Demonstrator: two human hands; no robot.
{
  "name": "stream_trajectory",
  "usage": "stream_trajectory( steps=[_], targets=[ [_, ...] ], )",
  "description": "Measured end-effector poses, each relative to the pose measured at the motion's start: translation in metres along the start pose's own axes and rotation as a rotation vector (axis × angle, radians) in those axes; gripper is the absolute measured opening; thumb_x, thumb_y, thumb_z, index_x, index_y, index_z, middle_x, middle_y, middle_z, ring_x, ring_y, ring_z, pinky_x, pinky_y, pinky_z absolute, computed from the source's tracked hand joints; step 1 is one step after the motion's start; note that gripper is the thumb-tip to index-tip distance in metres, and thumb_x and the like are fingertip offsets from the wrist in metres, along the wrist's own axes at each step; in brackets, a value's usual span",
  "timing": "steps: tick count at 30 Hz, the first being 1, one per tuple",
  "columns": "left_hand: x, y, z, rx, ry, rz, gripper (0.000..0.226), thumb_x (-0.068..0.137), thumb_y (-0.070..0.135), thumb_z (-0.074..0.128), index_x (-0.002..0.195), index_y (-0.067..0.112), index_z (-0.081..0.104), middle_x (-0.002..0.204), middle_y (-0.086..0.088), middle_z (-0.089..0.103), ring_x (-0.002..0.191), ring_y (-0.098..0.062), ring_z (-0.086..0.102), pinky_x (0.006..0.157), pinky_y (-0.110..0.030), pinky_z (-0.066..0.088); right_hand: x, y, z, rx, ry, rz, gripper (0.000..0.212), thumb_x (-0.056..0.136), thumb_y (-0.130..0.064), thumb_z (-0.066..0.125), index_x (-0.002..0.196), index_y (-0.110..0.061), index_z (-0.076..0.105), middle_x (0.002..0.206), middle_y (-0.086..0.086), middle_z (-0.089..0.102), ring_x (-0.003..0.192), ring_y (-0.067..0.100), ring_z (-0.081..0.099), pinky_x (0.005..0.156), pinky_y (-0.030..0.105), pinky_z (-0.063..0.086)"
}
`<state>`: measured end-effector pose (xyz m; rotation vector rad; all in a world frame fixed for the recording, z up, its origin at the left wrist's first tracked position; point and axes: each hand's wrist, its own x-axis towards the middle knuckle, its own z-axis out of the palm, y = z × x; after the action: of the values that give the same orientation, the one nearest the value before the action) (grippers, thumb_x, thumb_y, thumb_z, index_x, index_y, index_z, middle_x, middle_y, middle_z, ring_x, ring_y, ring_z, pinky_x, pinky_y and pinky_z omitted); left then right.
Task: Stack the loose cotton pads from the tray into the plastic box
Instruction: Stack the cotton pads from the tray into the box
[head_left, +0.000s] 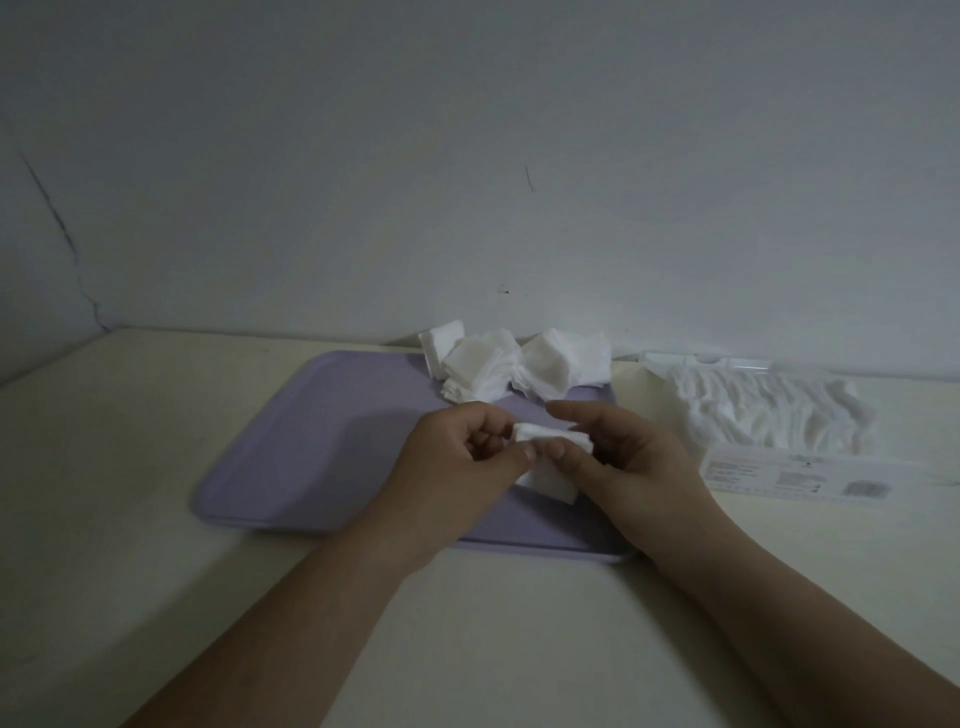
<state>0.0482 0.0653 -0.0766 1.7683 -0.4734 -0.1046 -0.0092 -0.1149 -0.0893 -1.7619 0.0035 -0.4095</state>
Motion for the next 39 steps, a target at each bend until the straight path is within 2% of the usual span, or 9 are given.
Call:
stream_trajectory(
  steps=[2, 6, 11, 15, 18, 23, 33, 36, 39],
  targets=[
    [0.000, 0.000, -0.003, -0.020, 0.017, 0.005, 0.011, 0.087, 0.015, 0.079, 0.082, 0.025, 0.076, 0.071, 0.005, 0.066, 0.067, -0.007, 0.056, 0.068, -0.023, 0.048, 0.000, 0.000, -0.002, 0.015, -0.031, 0.065, 0.044, 0.080, -0.040, 0.085, 0.120, -0.027, 0.072, 0.096, 0.009, 0.079, 0.088, 0.030, 0.074, 0.084, 0.042, 0.059],
    [-0.003, 0.007, -0.004, -0.022, 0.054, -0.009, 0.011, 0.087, 0.016, 0.080, 0.094, 0.024, 0.077, 0.088, -0.003, 0.077, 0.076, -0.009, 0.065, 0.075, -0.022, 0.054, 0.000, -0.003, -0.004, -0.067, 0.016, 0.040, 0.008, 0.088, -0.024, 0.080, 0.088, -0.017, 0.078, 0.079, 0.003, 0.078, 0.073, 0.012, 0.070, 0.074, 0.035, 0.053],
    [0.034, 0.016, -0.019, 0.416, 0.188, 0.060, 0.022, 0.085, 0.029, 0.079, 0.105, 0.028, 0.071, 0.103, 0.009, 0.071, 0.092, -0.006, 0.068, 0.083, -0.024, 0.053, 0.002, 0.000, -0.006, -0.171, 0.217, 0.018, 0.022, 0.088, -0.028, 0.075, 0.077, -0.011, 0.068, 0.072, 0.011, 0.070, 0.064, 0.013, 0.058, 0.063, 0.034, 0.046],
    [0.076, 0.024, -0.026, 0.836, 0.143, 0.083, 0.067, 0.080, 0.038, 0.078, 0.142, 0.028, 0.052, 0.161, -0.006, 0.031, 0.148, -0.029, 0.029, 0.120, -0.036, 0.029, 0.002, -0.001, -0.005, -0.228, 0.205, 0.017, 0.025, 0.089, -0.029, 0.074, 0.074, -0.011, 0.065, 0.067, 0.008, 0.066, 0.060, 0.011, 0.054, 0.059, 0.031, 0.042],
    [0.097, 0.022, -0.032, 0.832, 0.058, -0.084, 0.084, 0.077, 0.049, 0.081, 0.150, 0.040, 0.042, 0.171, -0.010, 0.000, 0.157, -0.033, 0.006, 0.126, -0.041, 0.020, 0.001, -0.003, -0.006, -0.252, 0.203, 0.026, 0.025, 0.089, -0.030, 0.073, 0.074, -0.011, 0.064, 0.066, 0.005, 0.065, 0.059, 0.010, 0.055, 0.058, 0.028, 0.042],
    [0.102, -0.002, -0.038, 0.725, 0.041, -0.169, 0.093, 0.067, 0.053, 0.088, 0.146, 0.021, 0.051, 0.148, -0.007, 0.038, 0.133, -0.024, 0.051, 0.111, -0.032, 0.041, 0.002, -0.005, -0.005, -0.295, 0.184, 0.025, 0.022, 0.089, -0.030, 0.073, 0.075, -0.015, 0.064, 0.062, -0.003, 0.062, 0.056, 0.002, 0.052, 0.052, 0.015, 0.039],
    [0.041, 0.011, -0.064, 0.559, 0.411, 0.078, 0.064, 0.076, 0.078, 0.059, 0.103, 0.022, 0.076, 0.120, 0.004, 0.056, 0.107, -0.010, 0.059, 0.097, -0.024, 0.043, 0.000, -0.005, -0.004, -0.269, 0.186, 0.043, 0.020, 0.089, -0.030, 0.074, 0.078, -0.016, 0.067, 0.068, 0.001, 0.067, 0.058, 0.002, 0.054, 0.059, 0.024, 0.043],
    [0.024, 0.024, -0.070, 0.383, 0.511, 0.205, 0.007, 0.089, 0.035, 0.074, 0.089, 0.029, 0.076, 0.103, -0.004, 0.068, 0.086, -0.012, 0.063, 0.081, -0.024, 0.049, 0.001, -0.006, -0.005, -0.289, 0.186, 0.037, 0.021, 0.089, -0.031, 0.075, 0.077, -0.016, 0.067, 0.069, 0.002, 0.067, 0.058, 0.003, 0.054, 0.059, 0.024, 0.042],
    [0.011, 0.031, -0.050, -0.090, 0.293, 0.071, 0.024, 0.087, 0.004, 0.076, 0.095, 0.026, 0.074, 0.093, -0.017, 0.075, 0.077, -0.020, 0.068, 0.071, -0.035, 0.054, 0.000, -0.006, -0.006, -0.241, 0.172, 0.032, 0.021, 0.089, -0.029, 0.075, 0.077, -0.014, 0.068, 0.070, 0.004, 0.068, 0.058, 0.005, 0.055, 0.060, 0.026, 0.044]
  ],
)
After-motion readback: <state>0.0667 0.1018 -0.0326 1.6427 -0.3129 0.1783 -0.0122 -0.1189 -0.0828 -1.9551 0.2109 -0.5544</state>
